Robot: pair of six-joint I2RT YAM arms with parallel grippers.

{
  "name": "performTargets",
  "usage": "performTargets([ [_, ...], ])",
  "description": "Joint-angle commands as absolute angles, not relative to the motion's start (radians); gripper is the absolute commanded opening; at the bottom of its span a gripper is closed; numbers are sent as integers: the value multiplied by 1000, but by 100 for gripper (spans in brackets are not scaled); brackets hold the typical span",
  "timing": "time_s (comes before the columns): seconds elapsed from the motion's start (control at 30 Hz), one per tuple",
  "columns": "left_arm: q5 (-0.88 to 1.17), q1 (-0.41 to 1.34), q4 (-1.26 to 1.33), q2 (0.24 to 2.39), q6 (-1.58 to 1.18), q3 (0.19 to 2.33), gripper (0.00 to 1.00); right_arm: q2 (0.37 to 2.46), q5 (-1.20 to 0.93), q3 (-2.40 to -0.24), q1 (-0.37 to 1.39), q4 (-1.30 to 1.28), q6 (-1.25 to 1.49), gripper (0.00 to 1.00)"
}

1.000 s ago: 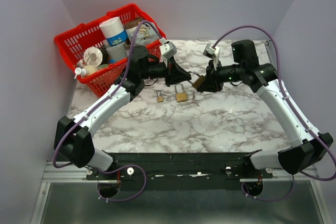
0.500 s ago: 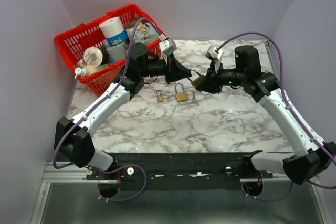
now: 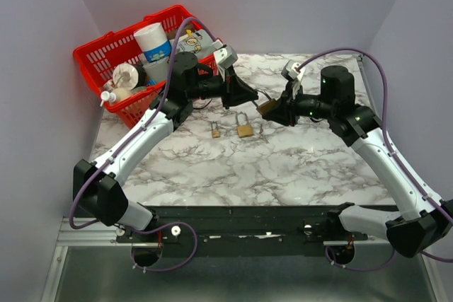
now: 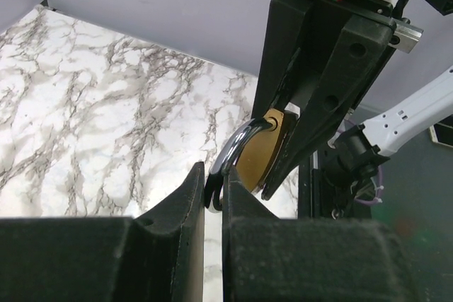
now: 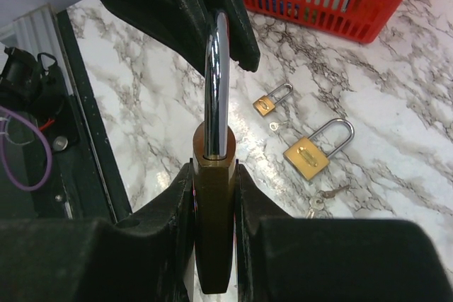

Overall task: Lock with the key
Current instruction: Lock the lock.

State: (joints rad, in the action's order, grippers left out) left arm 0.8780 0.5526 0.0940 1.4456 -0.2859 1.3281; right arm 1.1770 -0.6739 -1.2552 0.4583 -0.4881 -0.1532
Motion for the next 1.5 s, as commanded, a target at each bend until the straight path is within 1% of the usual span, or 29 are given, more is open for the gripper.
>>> performTargets([
  [0.0, 946, 558, 248, 1436, -473, 1327, 0, 1177, -767, -1281, 471, -360, -130, 1],
  [0.03, 963, 554, 317, 1436, -500, 1318, 0, 1178, -779, -1285, 468, -373, -124, 1],
  [0.13, 995, 542, 344, 1431, -535, 1304, 0, 1195, -844, -1325, 450, -455, -143, 44],
  [0.17, 1005, 538, 344, 1430, -537, 1305, 0, 1198, -850, -1333, 434, -472, -150, 62],
  [0.2, 1018, 535, 345, 1430, -538, 1304, 0, 1200, -857, -1339, 428, -489, -155, 65],
  [0.27, 1034, 529, 373, 1428, -561, 1298, 0, 1203, -861, -1351, 399, -532, -175, 76],
  [0.37, 1052, 526, 422, 1422, -597, 1286, 0, 1210, -900, -1362, 358, -589, -218, 76],
  [0.43, 1066, 525, 474, 1420, -618, 1275, 0, 1218, -907, -1371, 356, -648, -253, 78],
  [0.57, 1091, 525, 583, 1431, -727, 1252, 0, 1227, -933, -1350, 356, -675, -325, 86],
  [0.63, 1092, 525, 630, 1436, -758, 1250, 0, 1235, -948, -1339, 356, -657, -331, 86],
  [0.73, 1098, 525, 676, 1440, -807, 1249, 0, 1246, -1017, -1330, 356, -612, -330, 85],
  [0.83, 1104, 525, 678, 1448, -815, 1252, 0, 1261, -1077, -1341, 356, -586, -301, 74],
  [0.87, 1104, 523, 673, 1450, -812, 1253, 0, 1262, -1089, -1344, 356, -584, -298, 65],
  [0.93, 1098, 525, 661, 1450, -799, 1253, 0, 1262, -1106, -1347, 356, -574, -292, 56],
  [0.97, 1097, 523, 655, 1451, -796, 1253, 0, 1258, -1109, -1345, 356, -565, -270, 48],
  [1.03, 1086, 526, 638, 1453, -781, 1253, 0, 1256, -1123, -1347, 357, -536, -250, 39],
  [1.07, 1082, 526, 626, 1451, -770, 1255, 0, 1256, -1126, -1348, 357, -526, -227, 29],
  [1.1, 1075, 526, 618, 1451, -764, 1252, 0, 1258, -1134, -1353, 357, -519, -218, 21],
  [1.17, 1065, 528, 594, 1451, -738, 1255, 0, 1262, -1135, -1367, 357, -518, -209, 1],
  [1.23, 1042, 529, 521, 1453, -706, 1261, 0, 1262, -1115, -1373, 357, -518, -203, 1],
  [1.27, 1023, 529, 487, 1456, -690, 1275, 4, 1259, -1098, -1374, 357, -518, -193, 1],
  [1.3, 999, 529, 454, 1454, -655, 1279, 21, 1250, -1050, -1368, 357, -508, -177, 1],
  [1.33, 956, 529, 374, 1451, -643, 1282, 32, 1244, -1017, -1359, 357, -467, -151, 1],
  [1.37, 869, 528, 335, 1445, -635, 1292, 38, 1236, -982, -1352, 357, -448, -108, 1],
  [1.4, 818, 528, 303, 1442, -629, 1295, 54, 1221, -912, -1329, 357, -431, -91, 1],
  [1.43, 777, 529, 258, 1437, -638, 1295, 62, 1210, -884, -1313, 357, -384, -66, 1],
  [1.47, 723, 528, 259, 1425, -655, 1278, 67, 1201, -853, -1299, 359, -365, -33, 1],
])
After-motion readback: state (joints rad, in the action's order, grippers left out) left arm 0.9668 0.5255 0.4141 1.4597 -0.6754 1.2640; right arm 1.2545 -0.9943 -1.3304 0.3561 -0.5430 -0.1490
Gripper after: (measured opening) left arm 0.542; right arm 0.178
